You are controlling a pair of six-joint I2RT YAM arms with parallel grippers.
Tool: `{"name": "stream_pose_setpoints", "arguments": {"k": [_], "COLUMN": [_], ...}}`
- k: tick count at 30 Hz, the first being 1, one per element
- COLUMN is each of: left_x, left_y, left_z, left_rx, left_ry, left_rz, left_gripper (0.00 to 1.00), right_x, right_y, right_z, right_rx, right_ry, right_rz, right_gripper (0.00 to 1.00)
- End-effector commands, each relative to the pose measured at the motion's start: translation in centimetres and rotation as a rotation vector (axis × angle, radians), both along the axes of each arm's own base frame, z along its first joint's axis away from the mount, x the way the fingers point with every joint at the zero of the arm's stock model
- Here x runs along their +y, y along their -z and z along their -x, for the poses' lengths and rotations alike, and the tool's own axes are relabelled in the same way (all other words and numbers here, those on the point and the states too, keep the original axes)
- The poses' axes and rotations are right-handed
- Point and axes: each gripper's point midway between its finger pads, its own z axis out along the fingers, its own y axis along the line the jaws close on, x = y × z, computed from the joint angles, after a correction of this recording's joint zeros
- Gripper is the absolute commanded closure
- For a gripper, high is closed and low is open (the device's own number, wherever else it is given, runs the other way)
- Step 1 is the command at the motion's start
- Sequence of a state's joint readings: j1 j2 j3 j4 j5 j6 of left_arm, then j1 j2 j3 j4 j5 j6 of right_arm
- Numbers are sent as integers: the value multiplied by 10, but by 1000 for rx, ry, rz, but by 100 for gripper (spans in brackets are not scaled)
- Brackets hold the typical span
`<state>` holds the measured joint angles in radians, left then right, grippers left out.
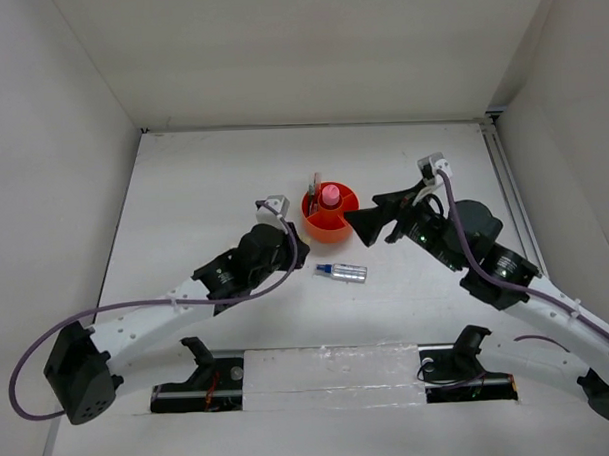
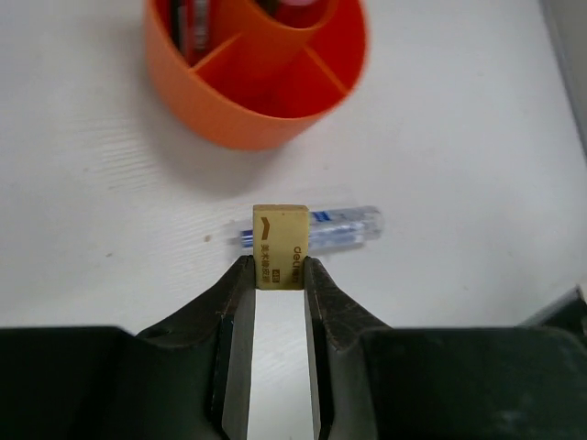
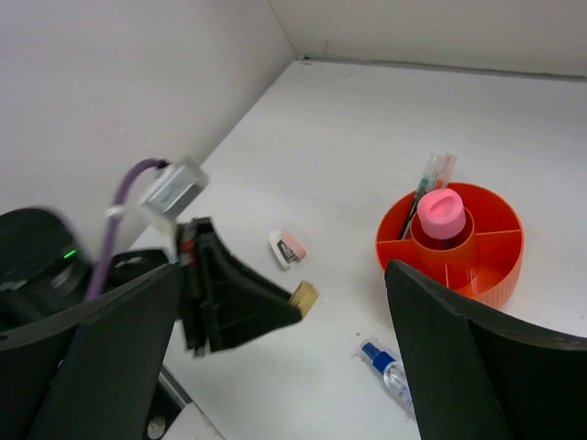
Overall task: Sort the stationery into containers
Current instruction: Pick up the stationery from the center of the board, then place the stationery in the storage box.
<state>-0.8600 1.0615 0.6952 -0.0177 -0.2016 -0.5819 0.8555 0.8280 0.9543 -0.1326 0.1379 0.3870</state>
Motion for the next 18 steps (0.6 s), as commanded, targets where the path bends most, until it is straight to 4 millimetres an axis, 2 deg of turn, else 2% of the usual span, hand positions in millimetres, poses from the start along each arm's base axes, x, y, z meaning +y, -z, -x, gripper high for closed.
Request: {"name": "stream_pose_setpoints", "arguments": {"k": [1, 2, 7, 11, 12, 13, 16, 17, 18], "left_x": [-27, -35, -40, -37, -39, -37, -37, -37, -36], "left_y": [-41, -53, -89, -104, -111, -120, -128, -127, -135], "left_z": [21, 34, 51, 54, 55, 56, 57, 59, 59], "left_rx": [-151, -186, -288, -338, -344, -366, -384, -390, -401], "left_ry": [148, 194, 243, 273, 282, 284, 294, 308, 306], "left_rz": [61, 84, 138, 144, 158, 167, 176, 170, 184], "left_gripper": [100, 100, 100, 100, 100, 100, 100, 100, 100], "right_x": [14, 15, 28, 37, 38, 40, 43, 43, 45], "right_y": [-8, -4, -2, -7, -15, -11, -14, -9, -9], "right_z": [-8, -11, -10, -1, 6, 8, 11, 11, 9], "right_rx": [37, 45, 60, 54, 33, 40, 40, 47, 47], "right_ry": [-27, -30, -79, -149, -183, -198, -221, -220, -220], "right_rz": [-23, -14, -27, -60, -78, -72, -84, -78, -78], "right_gripper": [3, 3, 4, 6, 6, 8, 11, 11, 15]}}
